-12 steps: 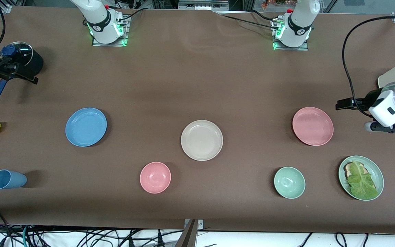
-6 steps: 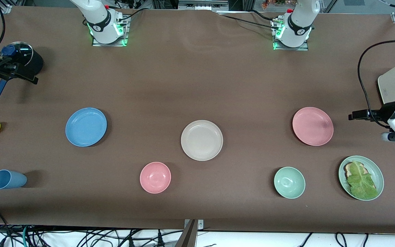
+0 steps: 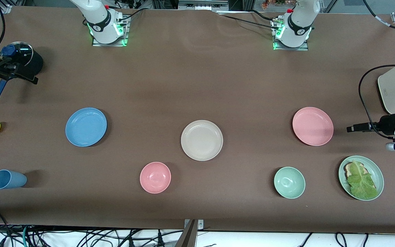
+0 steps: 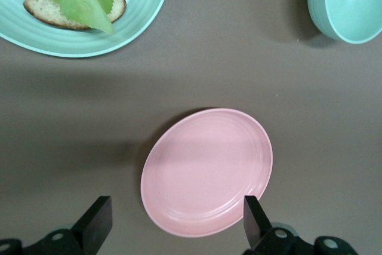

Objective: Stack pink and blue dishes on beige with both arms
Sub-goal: 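Move the left gripper to the pink plate rim and lower, then close the left gripper on the pink plate rim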

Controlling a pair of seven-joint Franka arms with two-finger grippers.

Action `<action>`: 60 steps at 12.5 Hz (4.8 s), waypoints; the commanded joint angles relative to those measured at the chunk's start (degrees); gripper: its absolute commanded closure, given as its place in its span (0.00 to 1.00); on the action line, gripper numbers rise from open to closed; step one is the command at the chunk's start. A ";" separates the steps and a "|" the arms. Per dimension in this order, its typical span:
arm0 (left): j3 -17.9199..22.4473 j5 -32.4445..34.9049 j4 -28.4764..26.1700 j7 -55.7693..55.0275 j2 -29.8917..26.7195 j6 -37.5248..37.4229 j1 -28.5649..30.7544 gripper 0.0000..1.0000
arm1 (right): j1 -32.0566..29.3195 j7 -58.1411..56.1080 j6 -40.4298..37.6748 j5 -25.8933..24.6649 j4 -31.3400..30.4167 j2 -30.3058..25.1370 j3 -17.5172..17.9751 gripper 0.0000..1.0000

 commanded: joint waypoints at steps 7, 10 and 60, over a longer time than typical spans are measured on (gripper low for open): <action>-0.54 -6.48 -10.17 8.55 0.90 16.82 1.43 0.01 | 0.15 0.28 -0.40 0.63 0.02 -0.40 -0.24 0.00; -0.54 -10.50 -16.41 13.54 -1.47 24.03 0.04 0.01 | 0.15 0.28 -0.40 0.63 0.02 -0.40 -0.24 0.00; -0.62 -15.31 -25.84 10.20 -12.10 28.27 -13.14 1.00 | 0.15 0.28 -0.48 0.63 0.02 -0.40 -0.42 0.00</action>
